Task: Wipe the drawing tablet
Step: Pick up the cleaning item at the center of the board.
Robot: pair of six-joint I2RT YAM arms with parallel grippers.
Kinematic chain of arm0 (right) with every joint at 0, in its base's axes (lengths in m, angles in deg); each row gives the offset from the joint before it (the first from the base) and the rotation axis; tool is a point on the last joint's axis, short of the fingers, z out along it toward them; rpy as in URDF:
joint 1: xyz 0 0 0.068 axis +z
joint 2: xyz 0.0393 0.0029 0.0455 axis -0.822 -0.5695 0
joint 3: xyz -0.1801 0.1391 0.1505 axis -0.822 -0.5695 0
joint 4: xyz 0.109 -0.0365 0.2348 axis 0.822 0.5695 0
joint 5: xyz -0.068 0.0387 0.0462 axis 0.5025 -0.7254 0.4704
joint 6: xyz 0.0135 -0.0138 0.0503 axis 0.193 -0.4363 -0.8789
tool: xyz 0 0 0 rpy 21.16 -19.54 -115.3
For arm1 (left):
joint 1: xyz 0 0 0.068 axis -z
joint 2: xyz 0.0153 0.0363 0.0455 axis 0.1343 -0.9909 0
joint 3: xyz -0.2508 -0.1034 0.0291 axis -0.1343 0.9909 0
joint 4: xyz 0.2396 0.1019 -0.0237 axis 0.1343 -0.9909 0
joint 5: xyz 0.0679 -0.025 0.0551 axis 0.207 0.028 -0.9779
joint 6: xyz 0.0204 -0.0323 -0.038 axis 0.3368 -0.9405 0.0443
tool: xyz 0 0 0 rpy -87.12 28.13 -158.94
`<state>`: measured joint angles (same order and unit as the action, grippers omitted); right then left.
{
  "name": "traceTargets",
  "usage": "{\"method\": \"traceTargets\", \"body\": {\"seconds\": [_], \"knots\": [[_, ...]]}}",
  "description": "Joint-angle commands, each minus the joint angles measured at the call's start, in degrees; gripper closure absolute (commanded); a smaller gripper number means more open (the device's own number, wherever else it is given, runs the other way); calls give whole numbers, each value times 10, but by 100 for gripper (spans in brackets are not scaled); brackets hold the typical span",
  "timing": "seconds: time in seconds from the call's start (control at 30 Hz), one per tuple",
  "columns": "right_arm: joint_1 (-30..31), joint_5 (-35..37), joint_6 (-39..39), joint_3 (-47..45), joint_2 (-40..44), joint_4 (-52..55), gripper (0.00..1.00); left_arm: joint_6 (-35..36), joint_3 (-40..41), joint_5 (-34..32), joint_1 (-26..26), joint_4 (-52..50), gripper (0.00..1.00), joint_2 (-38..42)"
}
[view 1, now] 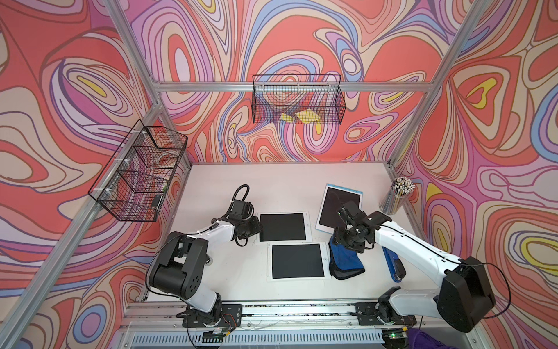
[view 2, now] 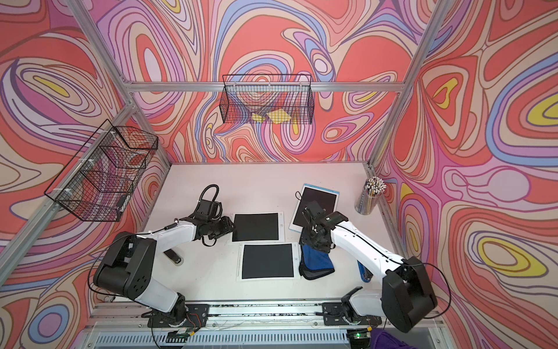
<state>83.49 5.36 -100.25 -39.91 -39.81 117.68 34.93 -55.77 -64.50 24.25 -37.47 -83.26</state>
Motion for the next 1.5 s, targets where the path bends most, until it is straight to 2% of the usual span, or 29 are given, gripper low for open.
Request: {"method": "traceTargets", "body": {"seconds": [0.0,0.27,0.5,0.7,0.8,0.83,0.93,1.07,1.2,1.33,1.47], "knots": [[3,21,-33,-32,8,14,28,7,9,-7,1,-7,49,10],[3,39,-28,-40,-45,-34,27,8,16,2,1,0,49,11],[5,7,-18,-71,-127,-124,27,4,21,0,1,1,49,14],[35,-3,-41,-106,-169,-170,29,10,22,-15,1,-5,49,14],[53,0,-49,-109,-171,-162,43,13,21,-26,1,-11,49,13],[56,0,-49,-111,-166,-160,53,15,18,-29,2,-15,49,10],[57,1,-42,-114,-142,-146,99,23,6,-45,1,-33,49,6],[57,42,-29,-63,-77,-76,100,34,-10,-60,1,-59,50,2],[57,86,0,42,-30,-23,100,44,-33,-84,9,-107,53,0],[57,61,57,162,-103,-45,100,56,-52,-113,26,-136,57,-7],[57,38,102,279,-226,-82,100,62,-69,-110,39,-146,57,-16]]}}
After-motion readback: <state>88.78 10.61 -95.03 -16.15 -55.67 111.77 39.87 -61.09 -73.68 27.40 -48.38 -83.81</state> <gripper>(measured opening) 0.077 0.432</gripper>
